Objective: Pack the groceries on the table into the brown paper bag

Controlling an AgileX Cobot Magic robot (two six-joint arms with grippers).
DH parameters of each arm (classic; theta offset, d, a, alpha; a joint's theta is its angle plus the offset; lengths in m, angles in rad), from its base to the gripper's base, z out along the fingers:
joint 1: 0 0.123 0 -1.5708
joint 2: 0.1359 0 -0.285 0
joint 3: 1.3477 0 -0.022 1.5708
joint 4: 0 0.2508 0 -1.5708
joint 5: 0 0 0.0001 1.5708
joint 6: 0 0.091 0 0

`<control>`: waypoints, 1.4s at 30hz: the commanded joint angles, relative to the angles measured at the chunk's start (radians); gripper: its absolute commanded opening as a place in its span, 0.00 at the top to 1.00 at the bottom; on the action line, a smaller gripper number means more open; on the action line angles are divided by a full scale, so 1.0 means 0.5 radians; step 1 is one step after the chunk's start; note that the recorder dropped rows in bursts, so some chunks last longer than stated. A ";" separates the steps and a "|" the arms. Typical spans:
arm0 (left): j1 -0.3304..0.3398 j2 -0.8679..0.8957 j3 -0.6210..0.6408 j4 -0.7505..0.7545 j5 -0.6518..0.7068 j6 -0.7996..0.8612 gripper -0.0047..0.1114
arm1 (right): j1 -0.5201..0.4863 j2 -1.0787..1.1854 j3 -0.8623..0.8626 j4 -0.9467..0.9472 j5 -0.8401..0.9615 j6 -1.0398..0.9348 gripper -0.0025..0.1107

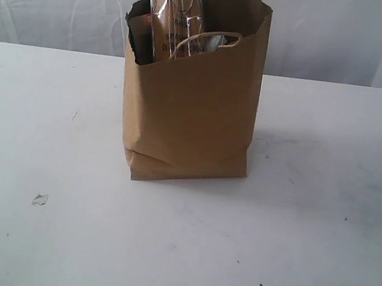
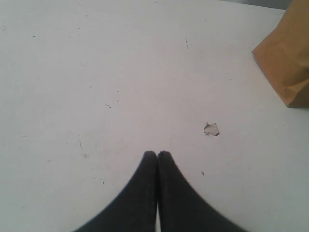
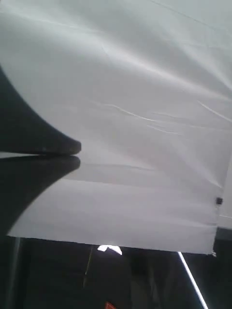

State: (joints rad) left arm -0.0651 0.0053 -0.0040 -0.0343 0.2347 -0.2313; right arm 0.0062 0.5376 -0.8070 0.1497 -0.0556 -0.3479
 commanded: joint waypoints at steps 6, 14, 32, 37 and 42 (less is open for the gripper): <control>-0.012 -0.011 0.008 -0.005 0.000 0.004 0.96 | -0.012 -0.402 0.000 -0.022 0.137 -0.419 0.98; -0.012 -0.011 0.008 -0.005 0.000 0.004 0.96 | -0.012 -0.538 0.015 -0.007 0.692 -0.087 0.98; -0.012 -0.011 0.008 -0.005 0.000 0.004 0.96 | -0.012 -0.538 0.024 -0.010 1.623 0.265 0.98; -0.012 -0.011 0.008 -0.005 0.000 0.004 0.96 | -0.012 -0.538 0.024 -0.025 1.604 0.265 0.98; -0.012 -0.011 0.008 -0.005 0.000 0.004 0.96 | -0.029 -0.598 0.301 -0.299 1.358 0.461 0.98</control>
State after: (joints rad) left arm -0.0651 0.0053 -0.0040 -0.0343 0.2347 -0.2297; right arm 0.0046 0.2561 -0.7221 0.0760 0.6915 -0.1738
